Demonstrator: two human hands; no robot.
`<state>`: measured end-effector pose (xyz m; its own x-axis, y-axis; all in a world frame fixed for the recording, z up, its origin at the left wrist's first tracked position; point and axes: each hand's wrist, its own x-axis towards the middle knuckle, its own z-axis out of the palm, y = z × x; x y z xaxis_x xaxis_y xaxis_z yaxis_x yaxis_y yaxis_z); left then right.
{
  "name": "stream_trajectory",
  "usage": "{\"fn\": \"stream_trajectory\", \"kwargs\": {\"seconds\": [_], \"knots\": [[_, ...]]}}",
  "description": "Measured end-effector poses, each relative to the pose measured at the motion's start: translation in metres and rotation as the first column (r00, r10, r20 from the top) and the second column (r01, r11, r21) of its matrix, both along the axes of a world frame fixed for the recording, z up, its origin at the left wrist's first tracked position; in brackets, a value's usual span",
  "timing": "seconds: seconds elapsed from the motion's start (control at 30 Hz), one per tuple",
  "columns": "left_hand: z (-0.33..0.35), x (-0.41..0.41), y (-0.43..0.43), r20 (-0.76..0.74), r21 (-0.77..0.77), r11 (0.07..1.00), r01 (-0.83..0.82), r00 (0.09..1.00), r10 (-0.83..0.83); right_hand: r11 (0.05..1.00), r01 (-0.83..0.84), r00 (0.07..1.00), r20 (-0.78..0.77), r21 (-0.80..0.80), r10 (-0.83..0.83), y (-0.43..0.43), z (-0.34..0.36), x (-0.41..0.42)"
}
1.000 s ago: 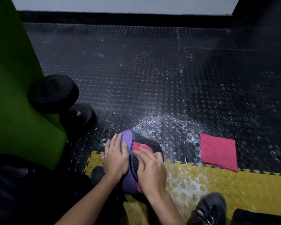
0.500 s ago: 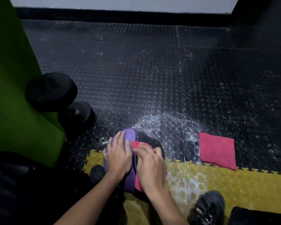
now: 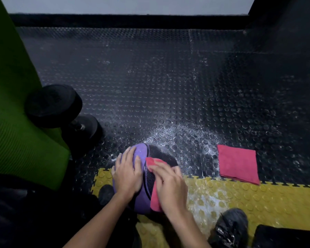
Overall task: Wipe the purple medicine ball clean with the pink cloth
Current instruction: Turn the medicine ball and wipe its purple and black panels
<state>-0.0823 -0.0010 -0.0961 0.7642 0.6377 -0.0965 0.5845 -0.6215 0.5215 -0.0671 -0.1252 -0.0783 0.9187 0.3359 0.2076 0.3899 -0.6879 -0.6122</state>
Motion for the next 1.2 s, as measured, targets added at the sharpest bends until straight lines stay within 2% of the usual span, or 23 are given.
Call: {"fn": "stream_trajectory", "kwargs": {"seconds": [0.07, 0.13, 0.17, 0.2, 0.23, 0.3, 0.37, 0.43, 0.47, 0.53, 0.6, 0.67, 0.7, 0.77, 0.83, 0.87, 0.9, 0.97, 1.03, 1.07, 1.1, 1.13, 1.2], "knots": [[-0.001, -0.001, 0.001, 0.01, -0.007, 1.0, -0.004, 1.0, 0.004, 0.983, 0.177, 0.969, -0.179, 0.039, -0.168, -0.009, -0.005, 0.016], [0.001, -0.002, -0.001, 0.012, -0.005, 1.0, -0.01, 1.0, 0.01, 0.924, 0.368, 0.843, -0.457, 0.105, -0.284, -0.021, -0.012, 0.034], [0.002, -0.004, -0.003, 0.012, 0.004, 1.0, -0.006, 1.0, 0.006, 0.898, 0.431, 0.775, -0.546, 0.089, -0.318, -0.025, -0.012, 0.038], [0.002, -0.005, -0.004, 0.01, 0.015, 1.0, 0.004, 1.0, -0.004, 0.899, 0.437, 0.758, -0.554, 0.04, -0.344, -0.027, -0.011, 0.04], [0.001, -0.004, -0.005, 0.011, 0.025, 1.0, 0.014, 1.0, -0.014, 0.919, 0.394, 0.789, -0.506, -0.018, -0.348, -0.023, -0.008, 0.038], [-0.002, -0.006, -0.004, 0.018, 0.04, 0.999, 0.028, 0.999, -0.029, 0.956, 0.282, 0.906, -0.306, -0.08, -0.292, -0.007, 0.003, 0.025], [-0.007, -0.009, 0.0, 0.042, 0.045, 0.998, 0.04, 0.998, -0.042, 0.987, 0.163, 0.982, -0.093, -0.01, -0.163, 0.008, 0.007, 0.007], [-0.009, -0.014, 0.006, 0.078, 0.024, 0.999, 0.035, 0.996, -0.037, 0.996, 0.077, 0.997, 0.002, 0.046, -0.077, 0.01, 0.0, 0.002], [-0.01, -0.016, 0.008, 0.092, 0.008, 1.0, 0.028, 0.995, -0.028, 0.991, 0.093, 0.995, -0.054, 0.098, -0.088, 0.007, -0.004, 0.004], [-0.01, -0.019, 0.011, 0.117, -0.019, 1.0, 0.018, 0.993, -0.016, 0.954, 0.241, 0.944, -0.27, 0.178, -0.188, -0.003, -0.012, 0.014], [-0.008, -0.022, 0.011, 0.141, -0.032, 0.999, 0.013, 0.99, -0.008, 0.878, 0.432, 0.806, -0.524, 0.203, -0.276, -0.016, -0.024, 0.028], [-0.007, -0.025, 0.01, 0.156, -0.032, 0.999, 0.02, 0.988, -0.015, 0.842, 0.522, 0.694, -0.641, 0.135, -0.328, -0.021, -0.027, 0.036], [-0.007, -0.026, 0.01, 0.163, -0.034, 0.999, 0.029, 0.986, -0.023, 0.859, 0.505, 0.698, -0.627, 0.088, -0.346, -0.019, -0.022, 0.034], [-0.008, -0.028, 0.012, 0.184, -0.04, 0.998, 0.039, 0.982, -0.032, 0.917, 0.393, 0.801, -0.514, 0.067, -0.306, -0.007, -0.01, 0.026], [-0.008, -0.029, 0.015, 0.213, -0.059, 0.998, 0.036, 0.977, -0.023, 0.968, 0.222, 0.918, -0.361, 0.116, -0.167, 0.004, -0.001, 0.012], [-0.007, -0.03, 0.017, 0.224, -0.074, 0.997, 0.032, 0.974, -0.014, 0.978, 0.159, 0.942, -0.316, 0.134, -0.11, 0.006, -0.002, 0.008], [-0.007, -0.03, 0.019, 0.229, -0.089, 0.996, 0.029, 0.974, -0.008, 0.976, 0.146, 0.946, -0.312, 0.159, -0.091, 0.005, -0.005, 0.009], [-0.006, -0.029, 0.021, 0.224, -0.1, 0.994, 0.033, 0.974, -0.01, 0.942, 0.259, 0.895, -0.42, 0.212, -0.152, -0.006, -0.016, 0.021], [-0.005, -0.027, 0.02, 0.218, -0.095, 0.994, 0.047, 0.976, -0.025, 0.884, 0.429, 0.755, -0.612, 0.187, -0.237, -0.018, -0.027, 0.034], [-0.004, -0.027, 0.019, 0.219, -0.088, 0.994, 0.059, 0.975, -0.038, 0.861, 0.486, 0.69, -0.67, 0.148, -0.274, -0.023, -0.03, 0.037], [-0.005, -0.027, 0.019, 0.224, -0.083, 0.994, 0.071, 0.973, -0.051, 0.858, 0.503, 0.665, -0.681, 0.103, -0.307, -0.025, -0.03, 0.037], [-0.005, -0.028, 0.018, 0.229, -0.079, 0.993, 0.082, 0.971, -0.062, 0.867, 0.493, 0.673, -0.66, 0.066, -0.332, -0.023, -0.027, 0.034], [-0.007, -0.03, 0.021, 0.235, -0.085, 0.993, 0.086, 0.97, -0.064, 0.904, 0.421, 0.77, -0.557, 0.077, -0.312, -0.01, -0.015, 0.023]]}}
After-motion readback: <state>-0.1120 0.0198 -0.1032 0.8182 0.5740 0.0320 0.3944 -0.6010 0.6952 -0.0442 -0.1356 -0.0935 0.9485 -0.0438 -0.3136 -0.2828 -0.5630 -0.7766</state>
